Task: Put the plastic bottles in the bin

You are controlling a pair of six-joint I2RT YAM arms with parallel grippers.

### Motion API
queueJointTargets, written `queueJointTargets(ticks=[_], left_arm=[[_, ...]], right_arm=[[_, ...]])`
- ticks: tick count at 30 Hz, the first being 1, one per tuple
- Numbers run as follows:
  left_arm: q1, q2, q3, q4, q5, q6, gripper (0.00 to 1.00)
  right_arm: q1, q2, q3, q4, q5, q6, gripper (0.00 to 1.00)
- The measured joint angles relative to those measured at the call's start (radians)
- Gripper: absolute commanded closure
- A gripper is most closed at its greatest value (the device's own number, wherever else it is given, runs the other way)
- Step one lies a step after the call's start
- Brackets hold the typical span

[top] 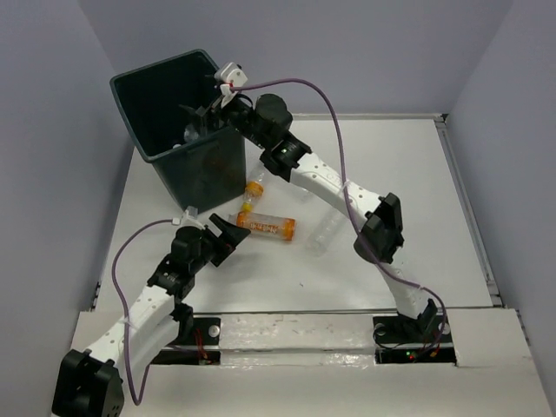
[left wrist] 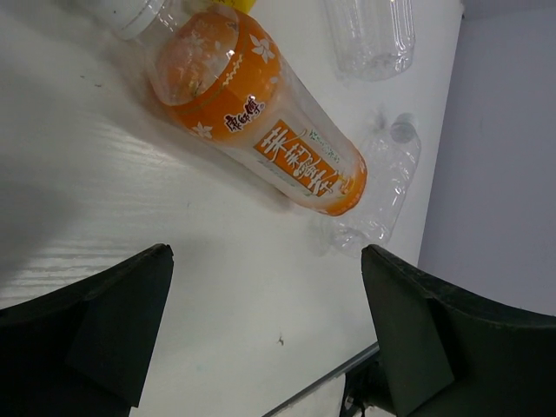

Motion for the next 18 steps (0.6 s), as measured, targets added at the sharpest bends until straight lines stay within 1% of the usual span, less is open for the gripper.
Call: queueJointTargets(ticks=[2,3,6,8,11,15,17,18], left_arm=[[-0.009,0.017,0.001,0.022,-0.027,-0.018,0.01],[-0.013,0.024,0.002,0.027,-0.036,-0.023,0.01],[-0.037,0.070,0.015,0.049,-0.076,-0.055,0.01],[-0.057,0.115,0.031,0.063,-0.102,-0.072,0.01],[-0.102,0.181,0.060,0.077,-0.162,-0.098,0.01],[-0.154,0.274,0.105,0.102,-0.248,-0.133,0.01],[-0.171,0.339,0.137,0.110,-0.283,-0.146,0.01],[-0.177,0.372,0.153,0.119,-0.303,-0.156,0.01]], right_arm=[[0.006,-0.085,-0.113,-0.027,-0.026,0.002,0.00],[0.007,-0.172,-0.235,-0.049,-0.043,0.006,0.00],[0.011,-0.374,-0.477,-0.070,-0.074,0.020,0.00],[0.013,-0.536,-0.669,-0.062,-0.092,0.039,0.00],[0.013,-0.726,-0.875,-0.037,-0.102,0.075,0.01],[0.013,-0.921,-1.095,-0.014,-0.120,0.135,0.02],[0.013,-0.991,-1.199,-0.031,-0.121,0.169,0.02],[0.013,-1.004,-1.222,-0.037,-0.121,0.180,0.02]])
